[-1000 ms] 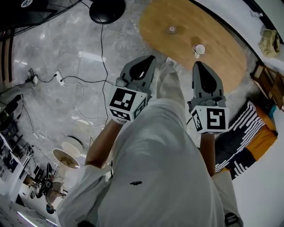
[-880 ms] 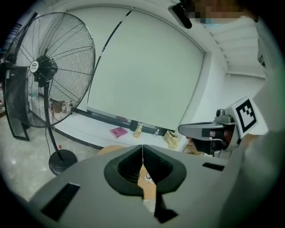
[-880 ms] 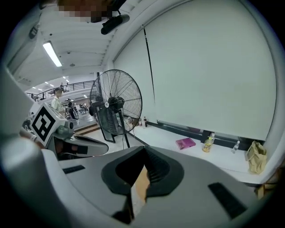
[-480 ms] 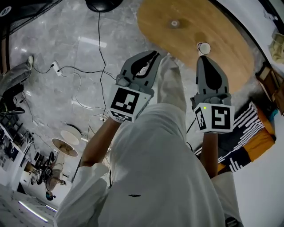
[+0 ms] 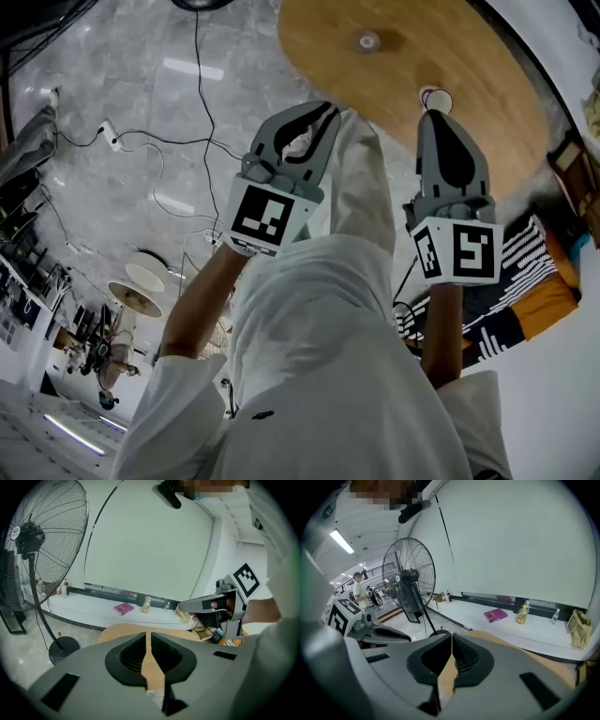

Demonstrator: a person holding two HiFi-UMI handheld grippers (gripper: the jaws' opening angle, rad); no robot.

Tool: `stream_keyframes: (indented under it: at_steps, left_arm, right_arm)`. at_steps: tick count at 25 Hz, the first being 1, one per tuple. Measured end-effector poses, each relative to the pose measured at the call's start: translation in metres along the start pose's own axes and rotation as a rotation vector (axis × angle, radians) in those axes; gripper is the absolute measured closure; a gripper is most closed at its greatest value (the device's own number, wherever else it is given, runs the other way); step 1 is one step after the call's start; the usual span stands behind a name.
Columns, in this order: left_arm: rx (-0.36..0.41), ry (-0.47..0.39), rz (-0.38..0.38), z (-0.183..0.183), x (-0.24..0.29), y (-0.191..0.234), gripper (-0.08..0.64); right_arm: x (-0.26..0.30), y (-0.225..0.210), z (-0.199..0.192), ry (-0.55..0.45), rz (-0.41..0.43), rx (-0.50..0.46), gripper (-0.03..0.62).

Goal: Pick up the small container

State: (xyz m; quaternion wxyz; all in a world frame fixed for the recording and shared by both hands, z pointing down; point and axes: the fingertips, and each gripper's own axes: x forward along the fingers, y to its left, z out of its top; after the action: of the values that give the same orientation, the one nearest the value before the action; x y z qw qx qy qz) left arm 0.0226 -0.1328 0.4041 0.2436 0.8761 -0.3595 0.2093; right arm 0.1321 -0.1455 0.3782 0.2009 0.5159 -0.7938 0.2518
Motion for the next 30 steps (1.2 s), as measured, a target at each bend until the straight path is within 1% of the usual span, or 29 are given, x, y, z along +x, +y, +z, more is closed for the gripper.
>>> stream_keyframes:
  at_steps: [3,5,7,10,13,15,19,23,25,28,30]
  left_arm:
    - [-0.019,0.008,-0.019,-0.009,0.014,0.003,0.529]
    - [-0.059,0.017,-0.046,-0.014,0.024,0.003,0.469]
    - [-0.068,0.018,-0.056,-0.015,0.034,0.004,0.456]
    - [-0.038,0.020,-0.057,-0.020,0.046,0.009,0.433]
    - [-0.030,0.026,-0.062,-0.029,0.058,0.015,0.408]
    - [-0.021,0.049,-0.071,-0.039,0.070,0.017,0.401]
    - [0.009,0.097,-0.093,-0.056,0.092,0.016,0.353]
    - [0.046,0.108,-0.076,-0.069,0.108,0.025,0.325]
    - [0.054,0.130,-0.078,-0.079,0.119,0.028,0.304]
    - [0.059,0.149,-0.084,-0.090,0.137,0.034,0.299]
    - [0.064,0.157,-0.070,-0.097,0.147,0.039,0.296]
  right_arm:
    - [0.011,-0.005,-0.007,0.013,0.013,0.009,0.574]
    - [0.016,-0.009,-0.012,0.022,0.020,0.016,0.574]
    - [0.020,-0.013,-0.018,0.033,0.024,0.025,0.572]
    - [0.029,-0.016,-0.028,0.054,0.032,0.033,0.572]
    - [0.038,-0.020,-0.035,0.071,0.036,0.025,0.572]
    - [0.044,-0.026,-0.036,0.074,0.029,0.008,0.572]
    - [0.053,-0.042,-0.040,0.081,0.023,0.005,0.571]
    - [0.064,-0.050,-0.044,0.089,0.019,0.014,0.571]
    - [0.067,-0.054,-0.047,0.094,0.019,0.020,0.571]
    - [0.073,-0.059,-0.049,0.098,0.018,0.025,0.572]
    - [0.077,-0.062,-0.051,0.097,0.014,0.029,0.571]
